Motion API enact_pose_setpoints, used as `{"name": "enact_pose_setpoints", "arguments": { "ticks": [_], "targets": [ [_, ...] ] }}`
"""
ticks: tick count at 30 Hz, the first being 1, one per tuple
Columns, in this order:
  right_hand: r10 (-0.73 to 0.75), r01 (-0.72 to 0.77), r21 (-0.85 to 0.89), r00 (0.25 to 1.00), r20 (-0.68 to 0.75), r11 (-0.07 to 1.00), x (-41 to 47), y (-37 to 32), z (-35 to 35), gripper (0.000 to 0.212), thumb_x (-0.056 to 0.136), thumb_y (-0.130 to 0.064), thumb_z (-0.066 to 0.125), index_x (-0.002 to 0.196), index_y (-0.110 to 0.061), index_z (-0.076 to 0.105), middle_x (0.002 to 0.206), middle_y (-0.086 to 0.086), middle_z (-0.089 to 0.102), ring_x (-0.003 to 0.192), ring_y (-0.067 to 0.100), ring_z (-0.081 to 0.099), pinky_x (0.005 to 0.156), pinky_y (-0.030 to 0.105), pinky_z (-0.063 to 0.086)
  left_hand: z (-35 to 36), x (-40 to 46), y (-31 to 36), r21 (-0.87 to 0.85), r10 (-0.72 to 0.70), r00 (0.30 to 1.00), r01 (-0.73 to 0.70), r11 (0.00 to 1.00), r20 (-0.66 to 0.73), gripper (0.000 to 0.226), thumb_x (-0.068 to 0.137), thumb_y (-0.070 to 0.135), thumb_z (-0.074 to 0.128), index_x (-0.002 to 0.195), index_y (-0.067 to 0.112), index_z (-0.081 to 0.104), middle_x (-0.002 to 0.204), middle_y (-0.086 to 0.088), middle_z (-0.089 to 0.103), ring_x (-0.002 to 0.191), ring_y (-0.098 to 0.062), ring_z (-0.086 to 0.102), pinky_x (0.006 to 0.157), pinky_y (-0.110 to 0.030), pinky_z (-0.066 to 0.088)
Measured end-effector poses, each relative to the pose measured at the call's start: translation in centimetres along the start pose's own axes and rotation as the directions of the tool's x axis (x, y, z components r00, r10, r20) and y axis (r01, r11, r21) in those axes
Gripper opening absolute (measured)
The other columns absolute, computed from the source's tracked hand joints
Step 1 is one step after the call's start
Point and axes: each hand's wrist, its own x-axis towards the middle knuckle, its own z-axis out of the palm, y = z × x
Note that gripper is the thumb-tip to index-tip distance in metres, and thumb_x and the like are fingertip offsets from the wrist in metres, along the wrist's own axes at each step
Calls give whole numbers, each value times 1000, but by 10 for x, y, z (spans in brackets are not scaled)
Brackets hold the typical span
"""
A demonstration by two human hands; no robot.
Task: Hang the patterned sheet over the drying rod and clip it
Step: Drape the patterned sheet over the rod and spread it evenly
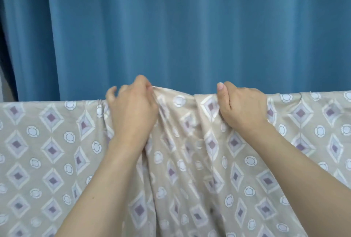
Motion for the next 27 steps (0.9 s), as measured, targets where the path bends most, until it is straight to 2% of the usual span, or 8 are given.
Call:
{"name": "enact_pose_setpoints", "arguments": {
  "ticks": [3,6,8,13,18,21,24,27],
  "targets": [
    [6,-5,-20,1000,27,1000,0,-2,1,45,97,-42,10,70,-15,35,41,-5,19,39,24,30,48,27,4,-7,0,8,-18,-44,998,44,999,-36,13,92,15,47,97,16,58,79,2,55,88,-31,55,98,-44,29],
    [3,-3,-30,1000,2,1000,1,-4,4,44,97,-41,12,70,-16,35,41,-3,23,39,24,29,50,28,10,3,-10,36,-108,222,969,-210,972,109,23,95,32,44,108,25,62,105,6,65,102,-23,57,104,-43,27],
    [7,-7,-7,998,-67,1000,1,-2,3,40,99,-36,21,66,-17,33,41,-3,21,37,22,25,51,25,10,12,-14,45,-119,295,925,-273,955,239,22,99,34,42,107,29,61,102,10,67,101,-19,57,107,-41,23],
    [-15,16,15,997,-74,1000,-2,4,2,43,99,-36,20,63,-15,31,42,-9,11,36,22,23,50,23,2,6,2,26,-37,250,927,-250,967,279,10,95,16,43,95,22,51,77,8,56,84,-25,57,84,-35,28],
    [-3,5,17,995,-104,1000,1,-3,4,44,99,-36,21,61,-15,30,42,-8,11,35,23,25,50,24,5,-5,13,6,192,48,965,-100,976,258,17,83,9,42,95,15,53,86,-5,62,84,-29,54,81,-37,26],
    [4,-2,21,994,-106,1000,-1,-5,4,45,99,-36,22,60,-15,31,41,-7,14,36,24,25,50,25,11,-2,6,8,173,70,985,-98,980,156,19,87,16,39,96,16,56,95,-4,60,89,-30,53,88,-42,29],
    [3,-3,1,996,-90,1000,-1,-2,3,47,99,-37,24,57,-16,34,40,-4,21,36,24,26,50,24,7,4,-3,26,-21,204,930,-208,978,306,19,97,27,38,98,22,56,100,5,60,99,-23,53,106,-43,22],
    [-1,-1,-18,997,-76,1000,-1,2,1,48,98,-36,26,56,-15,35,39,-2,23,36,23,25,51,22,1,2,-3,27,-49,198,923,-193,980,330,7,93,17,42,93,18,49,83,5,61,87,-23,56,107,-40,23]
  ]
}}
